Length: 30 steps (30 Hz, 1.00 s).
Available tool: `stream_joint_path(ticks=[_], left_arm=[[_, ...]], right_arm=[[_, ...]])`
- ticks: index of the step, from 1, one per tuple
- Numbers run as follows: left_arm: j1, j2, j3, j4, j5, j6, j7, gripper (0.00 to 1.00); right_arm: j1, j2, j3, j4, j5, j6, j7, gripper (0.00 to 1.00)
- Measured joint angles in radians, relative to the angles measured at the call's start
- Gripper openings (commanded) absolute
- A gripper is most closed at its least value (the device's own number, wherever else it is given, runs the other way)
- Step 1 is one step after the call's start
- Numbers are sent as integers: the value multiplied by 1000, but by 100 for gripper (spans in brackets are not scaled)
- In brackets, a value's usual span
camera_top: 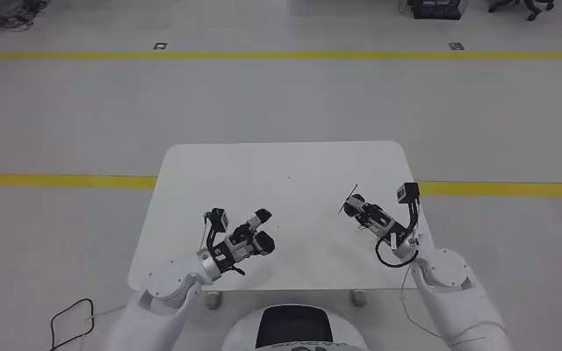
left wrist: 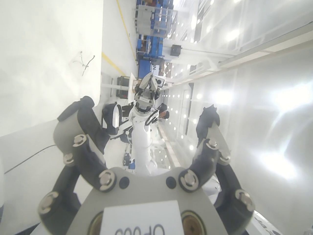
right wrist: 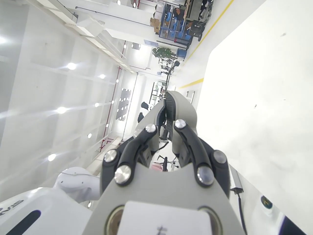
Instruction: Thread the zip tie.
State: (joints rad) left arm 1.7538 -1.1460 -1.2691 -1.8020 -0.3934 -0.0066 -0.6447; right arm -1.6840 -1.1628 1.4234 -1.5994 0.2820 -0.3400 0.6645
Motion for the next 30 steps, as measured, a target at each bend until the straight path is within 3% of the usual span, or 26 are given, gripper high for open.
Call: stream_joint_path(ticks=[2, 12, 17, 25, 30], left_arm=[[-12, 0, 20, -2, 28, -2, -8, 100], [-11, -1, 22, -3, 22, -1, -6, 100], [-26, -9, 100, 1, -10, -27, -5, 100], [-91, -29, 257, 46, 10, -70, 4, 100], [-107, -30, 278, 48, 31, -76, -4, 100]], right_arm=[[3, -3, -4, 4, -1, 0, 4, 0], [3, -3, -4, 3, -1, 0, 3, 0], [-24, -13, -26, -51, -67, 0, -131, 0], [-108, -37, -97, -96, -147, 0, -294, 0], [-113, -41, -110, -88, -137, 0, -288, 0]])
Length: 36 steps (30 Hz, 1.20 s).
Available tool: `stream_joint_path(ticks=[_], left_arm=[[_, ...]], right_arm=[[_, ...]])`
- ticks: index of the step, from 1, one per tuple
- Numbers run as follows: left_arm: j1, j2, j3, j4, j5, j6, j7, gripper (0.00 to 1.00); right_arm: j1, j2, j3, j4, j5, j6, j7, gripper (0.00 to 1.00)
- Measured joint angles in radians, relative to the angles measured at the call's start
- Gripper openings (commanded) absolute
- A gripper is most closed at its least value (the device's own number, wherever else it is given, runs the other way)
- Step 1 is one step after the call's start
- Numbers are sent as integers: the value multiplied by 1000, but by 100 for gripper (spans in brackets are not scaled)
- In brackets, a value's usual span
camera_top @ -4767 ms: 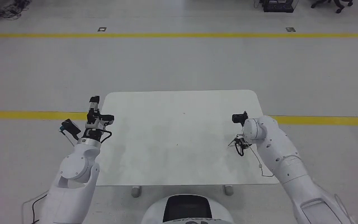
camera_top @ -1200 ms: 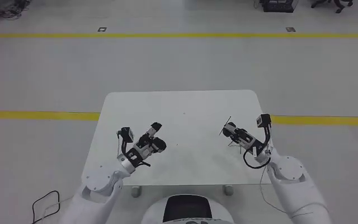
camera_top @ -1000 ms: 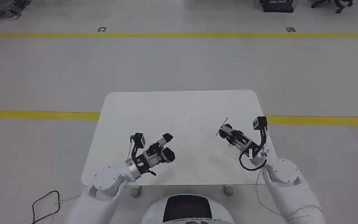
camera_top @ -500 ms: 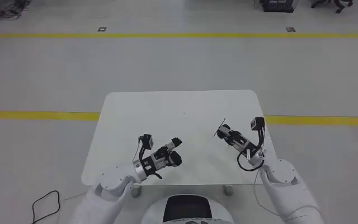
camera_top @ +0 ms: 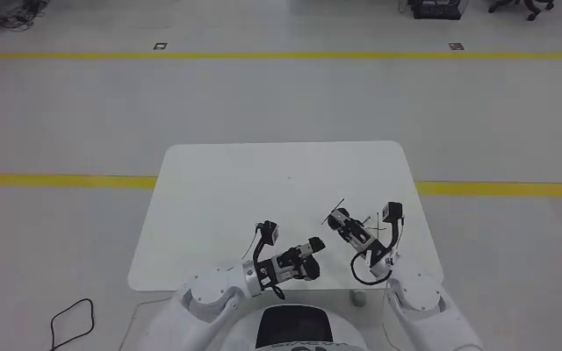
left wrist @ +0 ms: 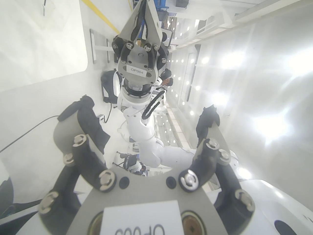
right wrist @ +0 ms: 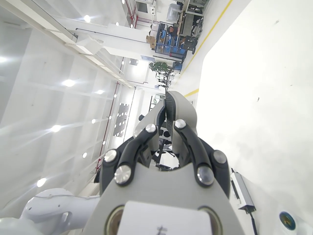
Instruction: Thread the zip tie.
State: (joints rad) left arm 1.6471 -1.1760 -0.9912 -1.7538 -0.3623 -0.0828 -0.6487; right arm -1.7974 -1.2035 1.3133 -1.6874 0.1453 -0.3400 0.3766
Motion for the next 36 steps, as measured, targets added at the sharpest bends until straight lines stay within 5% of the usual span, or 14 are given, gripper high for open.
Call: stream_joint_path(ticks=[6, 9, 14, 17, 27, 32, 36], left_arm=[[0, 0, 0, 0, -1, -1, 3, 100], [-11, -1, 2, 9, 36, -26, 58, 100], [-26, -2, 16, 12, 184, -149, 175, 100], [-36, -5, 32, 31, 192, -205, 201, 100], [-47, -5, 41, 55, 225, -190, 219, 100], [-45, -10, 63, 89, 278, -256, 303, 100], [-50, -12, 73, 77, 285, -258, 318, 100]], right_arm=[[1, 0, -1, 0, -2, 1, -1, 0], [13, -2, -20, 8, -29, 6, -8, 0], [17, -6, -38, 34, 21, 0, -6, 0], [14, -6, -38, 44, 62, 0, 24, 0], [20, -6, -40, 53, 44, 8, 15, 0], [16, -9, -59, 73, 70, 0, 15, 0], [14, -9, -59, 71, 77, 0, 24, 0]])
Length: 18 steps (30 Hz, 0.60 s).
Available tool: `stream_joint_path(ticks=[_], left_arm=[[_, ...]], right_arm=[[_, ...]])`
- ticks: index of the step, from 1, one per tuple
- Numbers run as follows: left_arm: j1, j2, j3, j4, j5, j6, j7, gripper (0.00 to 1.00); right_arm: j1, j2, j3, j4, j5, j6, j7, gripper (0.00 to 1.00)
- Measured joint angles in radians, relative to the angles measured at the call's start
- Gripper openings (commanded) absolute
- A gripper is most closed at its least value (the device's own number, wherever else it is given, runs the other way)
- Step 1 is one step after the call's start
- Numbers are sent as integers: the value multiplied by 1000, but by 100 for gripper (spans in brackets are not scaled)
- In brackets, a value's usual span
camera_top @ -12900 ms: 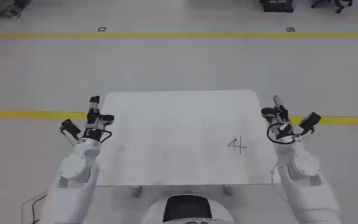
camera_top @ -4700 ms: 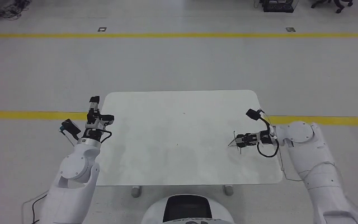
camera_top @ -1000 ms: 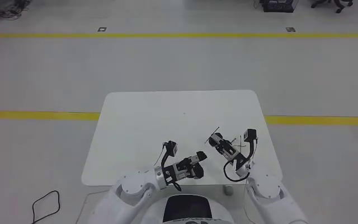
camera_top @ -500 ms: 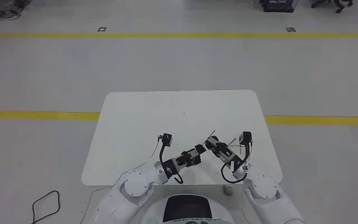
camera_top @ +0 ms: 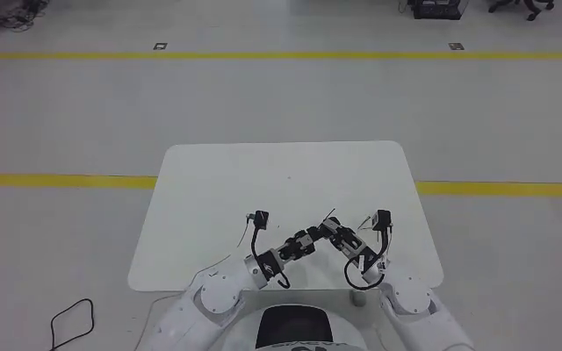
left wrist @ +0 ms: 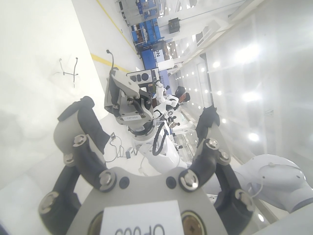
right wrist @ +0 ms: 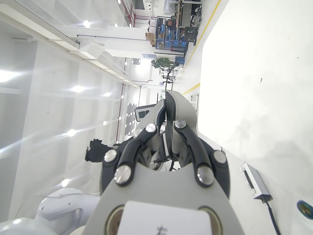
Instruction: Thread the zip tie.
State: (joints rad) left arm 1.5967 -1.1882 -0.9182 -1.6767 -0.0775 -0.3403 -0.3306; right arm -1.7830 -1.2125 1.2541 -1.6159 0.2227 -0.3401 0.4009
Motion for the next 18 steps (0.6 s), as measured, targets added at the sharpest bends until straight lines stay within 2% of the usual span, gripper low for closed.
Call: stream_joint_path(ticks=[4, 7, 9, 18], left_arm=[[-3, 0, 0, 3, 8, 7, 5, 100], [-11, -1, 0, 7, 52, 40, 53, 100], [-11, -1, 3, 3, 58, 39, 72, 100], [-15, -3, 9, 5, 40, 37, 76, 100]], right_arm=[[3, 0, -2, -1, -4, 4, -5, 0], [8, -1, -8, -9, -8, 5, -3, 0], [9, 0, -9, -12, -6, 0, 5, 0], [12, -1, -11, -14, -14, 6, -5, 0]])
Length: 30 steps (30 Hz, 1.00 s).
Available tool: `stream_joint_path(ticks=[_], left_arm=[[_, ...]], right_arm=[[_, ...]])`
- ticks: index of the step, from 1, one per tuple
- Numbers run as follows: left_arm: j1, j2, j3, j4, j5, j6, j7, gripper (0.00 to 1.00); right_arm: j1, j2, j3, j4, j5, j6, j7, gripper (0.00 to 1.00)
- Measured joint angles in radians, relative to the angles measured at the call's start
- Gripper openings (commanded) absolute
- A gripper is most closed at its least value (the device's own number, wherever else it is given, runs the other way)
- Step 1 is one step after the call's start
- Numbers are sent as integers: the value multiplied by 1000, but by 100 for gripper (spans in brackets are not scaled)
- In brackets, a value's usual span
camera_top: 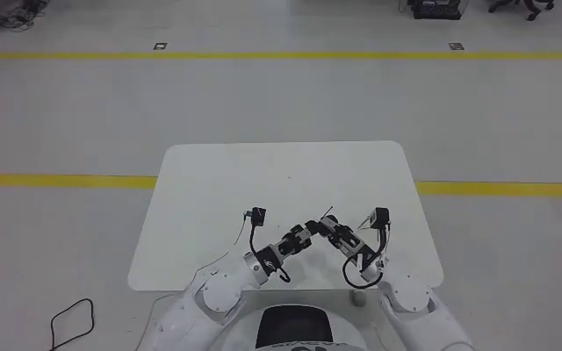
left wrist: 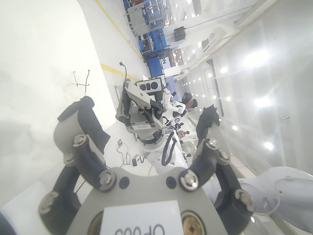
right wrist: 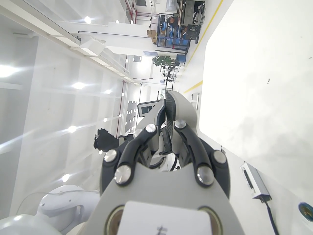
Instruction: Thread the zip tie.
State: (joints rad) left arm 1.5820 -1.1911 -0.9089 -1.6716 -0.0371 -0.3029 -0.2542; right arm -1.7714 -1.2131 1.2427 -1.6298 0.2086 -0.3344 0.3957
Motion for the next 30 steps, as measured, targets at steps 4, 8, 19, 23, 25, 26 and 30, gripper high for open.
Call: stream_joint_path(ticks=[4, 8, 19, 23, 25, 26, 30], left_arm=[[-3, 1, 2, 6, -13, 5, -6, 84], [-2, 3, 2, 11, -20, 12, -3, 62], [3, 6, 6, 12, -33, 16, 2, 37], [4, 7, 8, 11, -33, 19, 6, 33], [4, 7, 11, 11, -34, 19, 7, 33], [4, 7, 12, 12, -34, 18, 8, 33], [3, 7, 18, 15, -35, 21, 12, 28]], right_arm=[[-1, 2, 1, -2, -29, -4, -9, 0], [-5, 3, 0, -8, -47, -6, -16, 0], [-11, 4, -8, -15, -68, -6, -16, 0], [-18, 5, -3, -23, -71, -6, -20, 0], [-22, 6, 0, -27, -72, -6, -19, 0], [-24, 6, 1, -28, -72, -6, -19, 0], [-29, 7, 7, -33, -69, -6, -17, 0]])
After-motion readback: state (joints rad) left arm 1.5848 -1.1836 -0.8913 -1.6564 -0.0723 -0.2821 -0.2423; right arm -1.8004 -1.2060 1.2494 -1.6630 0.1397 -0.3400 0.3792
